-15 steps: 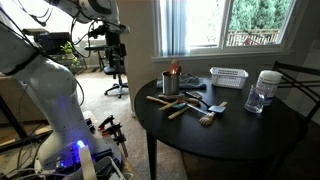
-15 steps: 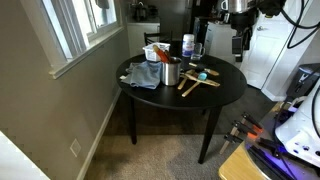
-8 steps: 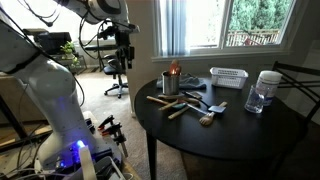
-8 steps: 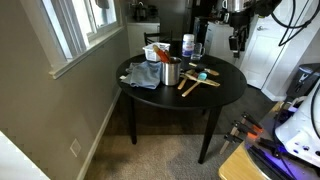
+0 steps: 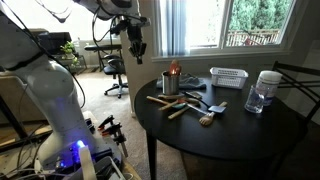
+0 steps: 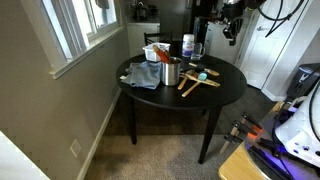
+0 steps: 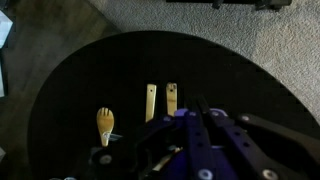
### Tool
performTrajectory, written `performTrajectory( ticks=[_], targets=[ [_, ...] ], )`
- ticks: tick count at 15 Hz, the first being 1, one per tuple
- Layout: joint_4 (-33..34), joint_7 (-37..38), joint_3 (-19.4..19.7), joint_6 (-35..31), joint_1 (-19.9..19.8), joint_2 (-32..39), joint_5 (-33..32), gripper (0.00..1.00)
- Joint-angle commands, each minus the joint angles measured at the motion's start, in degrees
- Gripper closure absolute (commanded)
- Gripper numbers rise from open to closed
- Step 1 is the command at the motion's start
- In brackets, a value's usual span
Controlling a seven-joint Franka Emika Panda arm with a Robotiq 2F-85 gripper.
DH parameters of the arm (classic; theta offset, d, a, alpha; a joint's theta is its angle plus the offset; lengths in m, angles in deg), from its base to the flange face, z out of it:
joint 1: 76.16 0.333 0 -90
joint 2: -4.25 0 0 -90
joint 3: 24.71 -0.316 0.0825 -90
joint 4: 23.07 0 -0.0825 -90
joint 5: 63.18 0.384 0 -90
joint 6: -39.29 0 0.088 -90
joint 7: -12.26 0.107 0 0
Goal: Remove a wooden ladle from the silver tin and put it on the table
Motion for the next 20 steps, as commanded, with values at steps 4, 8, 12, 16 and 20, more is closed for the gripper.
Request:
performTrajectory(
  ticks=[4, 8, 12, 16, 20],
  targets=[
    [11.4, -0.3, 0.4, 0.4, -1.4, 11.0, -4.0, 0.98],
    [19.1, 0.2, 0.6, 1.9, -1.4, 17.6, -5.9, 0.73],
    [27.2, 0.5, 1.4, 3.7, -1.2, 24.7, -7.6, 0.53],
    [34.6, -1.2, 2.1, 5.5, -0.4, 31.1, -7.8, 0.29],
    [40.4, -5.2, 2.5, 3.5, 0.2, 36.0, -6.9, 0.03]
  ],
)
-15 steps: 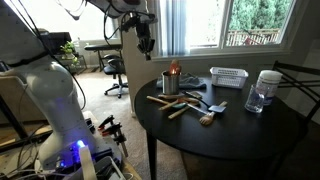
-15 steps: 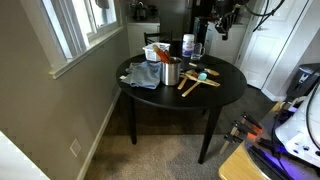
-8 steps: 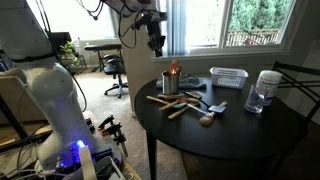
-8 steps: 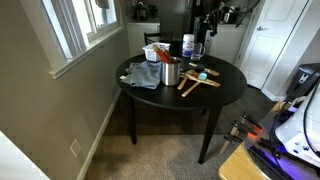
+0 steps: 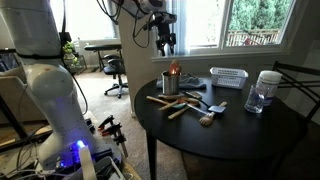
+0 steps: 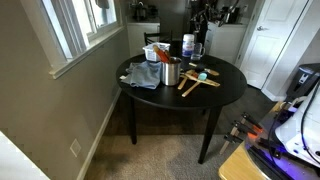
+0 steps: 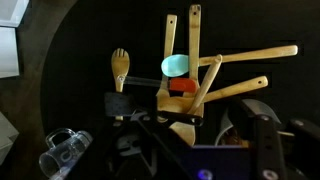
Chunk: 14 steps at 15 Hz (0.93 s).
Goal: Remove a wooden ladle from the silver tin and put it on the table
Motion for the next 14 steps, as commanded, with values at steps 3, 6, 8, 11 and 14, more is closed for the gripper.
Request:
performTrajectory(
  ticks=[3, 6, 8, 11, 14],
  targets=[
    [8.5, -9.5, 0.8, -2.3, 1.1, 6.7, 0.6, 0.0],
    [11.8, -15.1, 0.9, -5.8, 0.9, 10.4, 1.0, 0.0],
    [13.5, -16.1, 1.4, -7.7, 1.2, 12.8, -0.7, 0.0],
    [12.8, -14.5, 2.1, -7.5, 1.7, 12.6, 0.4, 0.0],
    [14.1, -14.7, 2.3, -7.6, 1.7, 13.9, 0.4, 0.0]
  ],
)
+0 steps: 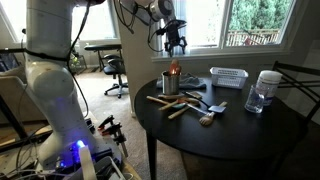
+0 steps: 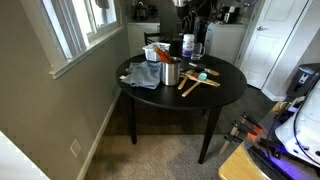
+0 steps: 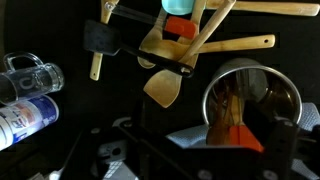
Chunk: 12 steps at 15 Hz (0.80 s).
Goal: Remove a wooden ladle from the silver tin and put it on the table
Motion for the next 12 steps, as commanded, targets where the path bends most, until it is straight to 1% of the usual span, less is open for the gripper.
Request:
performTrajectory(
  ticks=[1, 4, 5, 6, 10, 12],
  targets=[
    [0.2, -0.2, 1.0, 0.1, 0.9, 0.0, 0.4, 0.0],
    [0.4, -0.2, 1.0, 0.1, 1.0, 0.0, 0.4, 0.0],
    [0.4, 0.0, 1.3, 0.9, 1.3, -0.1, -0.5, 0.0],
    [0.8, -1.5, 1.0, -0.1, 1.0, 0.3, 0.3, 0.0],
    [8.3, -13.0, -0.9, -5.1, -0.2, 6.6, 4.9, 0.0],
    [13.3, -18.4, -1.8, -7.1, -0.7, 10.8, 7.9, 0.0]
  ],
)
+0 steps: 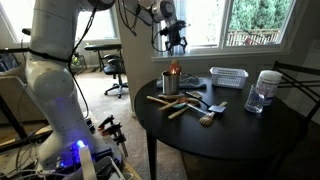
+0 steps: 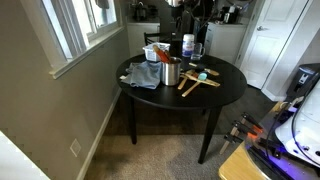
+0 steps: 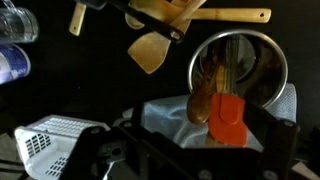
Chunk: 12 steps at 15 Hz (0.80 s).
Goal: Remove a wooden ladle from the silver tin and put it on the table
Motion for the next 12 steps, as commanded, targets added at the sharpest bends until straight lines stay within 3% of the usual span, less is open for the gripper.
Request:
performTrajectory(
  ticks=[1, 7, 12],
  targets=[
    [10.5, -11.1, -1.7, -2.4, -1.5, 8.4, 5.6, 0.0],
    [25.3, -28.1, -6.0, -1.5, -4.2, 19.8, 14.7, 0.0],
    [33.0, -41.0, -10.6, 0.7, -6.7, 25.5, 21.7, 0.0]
  ],
)
